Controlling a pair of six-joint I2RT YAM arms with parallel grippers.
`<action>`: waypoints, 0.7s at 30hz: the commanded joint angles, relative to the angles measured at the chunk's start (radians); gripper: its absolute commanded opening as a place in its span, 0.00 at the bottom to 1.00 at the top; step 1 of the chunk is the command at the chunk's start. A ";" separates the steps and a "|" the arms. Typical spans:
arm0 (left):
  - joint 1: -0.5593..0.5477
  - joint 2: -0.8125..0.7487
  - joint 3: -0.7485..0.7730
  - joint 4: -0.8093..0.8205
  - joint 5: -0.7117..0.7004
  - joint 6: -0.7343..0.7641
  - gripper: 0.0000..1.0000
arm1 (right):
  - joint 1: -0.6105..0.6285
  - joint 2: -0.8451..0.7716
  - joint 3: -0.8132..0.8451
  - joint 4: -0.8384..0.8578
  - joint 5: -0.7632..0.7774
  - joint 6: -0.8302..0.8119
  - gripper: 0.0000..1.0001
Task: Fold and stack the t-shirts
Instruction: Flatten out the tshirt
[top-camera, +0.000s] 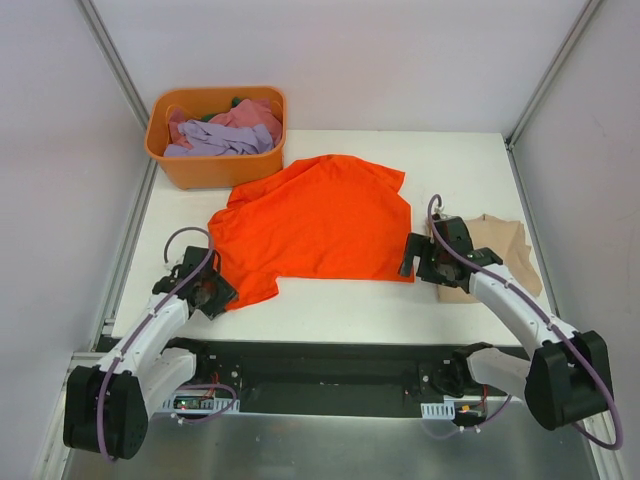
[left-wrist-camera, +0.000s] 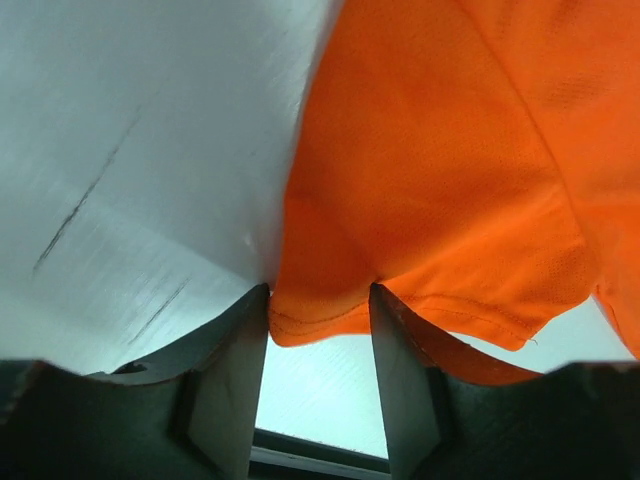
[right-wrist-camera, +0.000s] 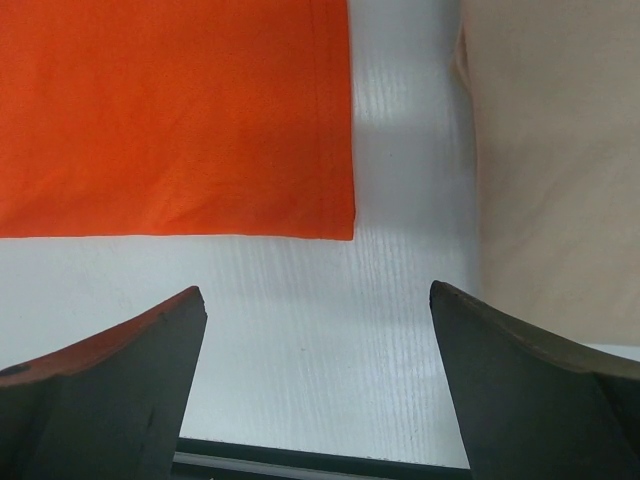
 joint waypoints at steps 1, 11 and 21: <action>0.017 0.043 -0.010 0.076 0.005 0.022 0.40 | 0.007 0.015 0.039 0.019 0.025 0.014 0.96; 0.023 -0.018 -0.022 0.076 0.028 0.048 0.00 | 0.016 0.052 0.042 0.002 0.037 0.036 0.98; 0.023 -0.127 -0.062 0.076 0.094 0.039 0.00 | 0.117 0.218 0.142 -0.040 0.186 0.133 0.80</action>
